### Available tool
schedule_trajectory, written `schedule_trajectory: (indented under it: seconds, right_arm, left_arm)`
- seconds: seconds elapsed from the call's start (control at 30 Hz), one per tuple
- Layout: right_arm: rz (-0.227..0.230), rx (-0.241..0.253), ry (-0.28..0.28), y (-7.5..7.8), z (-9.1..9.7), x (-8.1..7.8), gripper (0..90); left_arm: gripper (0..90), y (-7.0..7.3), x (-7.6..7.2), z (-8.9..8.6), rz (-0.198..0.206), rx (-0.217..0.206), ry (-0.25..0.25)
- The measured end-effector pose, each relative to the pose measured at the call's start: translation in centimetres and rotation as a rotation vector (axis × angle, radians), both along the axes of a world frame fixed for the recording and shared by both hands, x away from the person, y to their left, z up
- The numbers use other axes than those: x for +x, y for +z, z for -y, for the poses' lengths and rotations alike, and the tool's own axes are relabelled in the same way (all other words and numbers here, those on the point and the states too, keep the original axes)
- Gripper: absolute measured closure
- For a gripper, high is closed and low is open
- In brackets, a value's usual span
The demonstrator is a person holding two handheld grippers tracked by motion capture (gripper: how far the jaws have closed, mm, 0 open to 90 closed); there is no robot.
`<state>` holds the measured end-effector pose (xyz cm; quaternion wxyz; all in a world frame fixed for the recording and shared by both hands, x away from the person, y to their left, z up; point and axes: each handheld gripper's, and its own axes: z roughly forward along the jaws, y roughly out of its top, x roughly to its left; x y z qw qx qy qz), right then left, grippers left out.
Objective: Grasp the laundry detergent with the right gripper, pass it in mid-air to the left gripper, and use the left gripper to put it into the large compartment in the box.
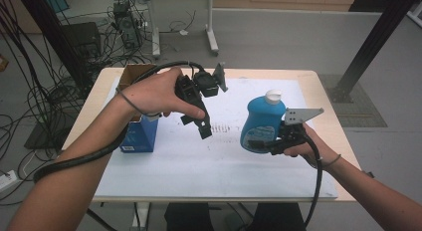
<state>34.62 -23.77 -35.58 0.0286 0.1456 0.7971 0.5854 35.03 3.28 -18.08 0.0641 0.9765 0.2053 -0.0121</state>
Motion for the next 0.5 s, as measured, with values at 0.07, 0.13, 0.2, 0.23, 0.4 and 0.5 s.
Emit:
schedule_trajectory:
  seconds: [0.07, 0.13, 0.2, 0.23, 0.4, 0.5]
  right_arm:
    - [0.004, -0.009, 0.026, 0.0, -0.5, 0.0, 39.7]
    - [0.008, -0.014, 0.047, 0.0, -1.0, -0.1, 39.7]
    - [0.008, -0.017, 0.068, 0.0, -1.5, -0.2, 39.7]
    - [0.007, -0.018, 0.075, 0.0, -1.6, -0.2, 39.7]
    - [0.008, -0.023, 0.113, 0.1, -2.7, -0.4, 39.7]
    - [0.008, -0.02, 0.134, 0.2, -3.4, -0.5, 39.7]
  left_arm:
    - [10.6, 0.1, -0.1, 0.1, 0.002, 0.004, -0.008]
    - [10.6, 0.3, -0.2, 0.3, 0.003, 0.006, -0.016]
    - [10.6, 0.4, -0.3, 0.4, 0.003, 0.004, -0.023]
    - [10.6, 0.5, -0.4, 0.4, 0.003, 0.001, -0.026]
    - [10.6, 0.9, -0.7, 0.6, 0.003, -0.015, -0.042]
    - [10.6, 0.9, -0.7, 0.7, 0.002, -0.017, -0.045]
